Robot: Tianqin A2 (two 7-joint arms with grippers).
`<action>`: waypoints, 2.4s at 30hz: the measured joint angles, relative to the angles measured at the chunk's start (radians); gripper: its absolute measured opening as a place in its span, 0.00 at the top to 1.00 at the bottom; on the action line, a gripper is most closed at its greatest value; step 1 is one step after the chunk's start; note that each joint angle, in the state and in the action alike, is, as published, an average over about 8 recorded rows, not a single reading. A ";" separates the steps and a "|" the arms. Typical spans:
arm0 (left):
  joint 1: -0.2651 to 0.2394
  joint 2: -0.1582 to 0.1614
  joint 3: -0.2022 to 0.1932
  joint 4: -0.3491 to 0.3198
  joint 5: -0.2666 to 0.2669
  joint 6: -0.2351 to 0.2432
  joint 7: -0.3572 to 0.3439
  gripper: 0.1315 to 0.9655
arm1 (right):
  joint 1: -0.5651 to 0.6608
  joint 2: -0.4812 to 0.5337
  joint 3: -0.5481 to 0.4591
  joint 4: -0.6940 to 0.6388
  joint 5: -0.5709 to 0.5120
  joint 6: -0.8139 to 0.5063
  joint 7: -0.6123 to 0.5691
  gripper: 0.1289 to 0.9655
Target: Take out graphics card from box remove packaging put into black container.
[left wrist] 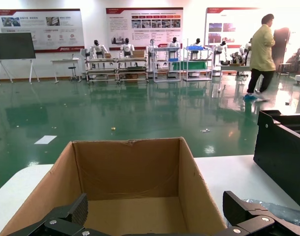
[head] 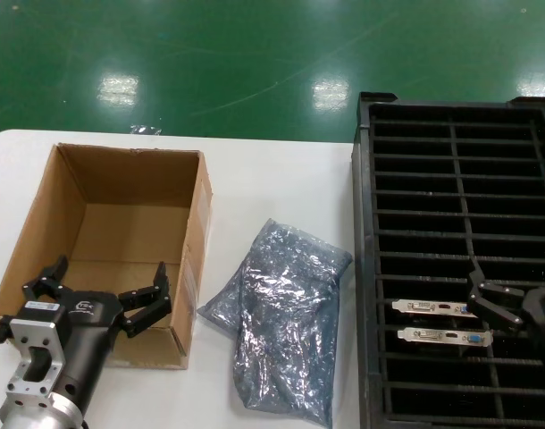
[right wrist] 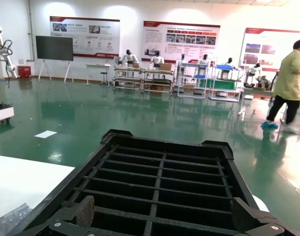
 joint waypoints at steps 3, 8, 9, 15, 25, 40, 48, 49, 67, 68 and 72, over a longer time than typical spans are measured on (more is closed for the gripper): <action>0.000 0.000 0.000 0.000 0.000 0.000 0.000 0.00 | 0.000 0.000 0.000 0.000 0.000 0.000 0.000 0.00; 0.000 0.000 0.000 0.000 0.000 0.000 0.000 0.00 | 0.000 0.000 0.000 0.000 0.000 0.000 0.000 0.00; 0.000 0.000 0.000 0.000 0.000 0.000 0.000 0.00 | 0.000 0.000 0.000 0.000 0.000 0.000 0.000 0.00; 0.000 0.000 0.000 0.000 0.000 0.000 0.000 0.00 | 0.000 0.000 0.000 0.000 0.000 0.000 0.000 0.00; 0.000 0.000 0.000 0.000 0.000 0.000 0.000 0.00 | 0.000 0.000 0.000 0.000 0.000 0.000 0.000 0.00; 0.000 0.000 0.000 0.000 0.000 0.000 0.000 0.00 | 0.000 0.000 0.000 0.000 0.000 0.000 0.000 0.00; 0.000 0.000 0.000 0.000 0.000 0.000 0.000 0.00 | 0.000 0.000 0.000 0.000 0.000 0.000 0.000 0.00; 0.000 0.000 0.000 0.000 0.000 0.000 0.000 0.00 | 0.000 0.000 0.000 0.000 0.000 0.000 0.000 0.00; 0.000 0.000 0.000 0.000 0.000 0.000 0.000 0.00 | 0.000 0.000 0.000 0.000 0.000 0.000 0.000 0.00; 0.000 0.000 0.000 0.000 0.000 0.000 0.000 0.00 | 0.000 0.000 0.000 0.000 0.000 0.000 0.000 0.00; 0.000 0.000 0.000 0.000 0.000 0.000 0.000 0.00 | 0.000 0.000 0.000 0.000 0.000 0.000 0.000 0.00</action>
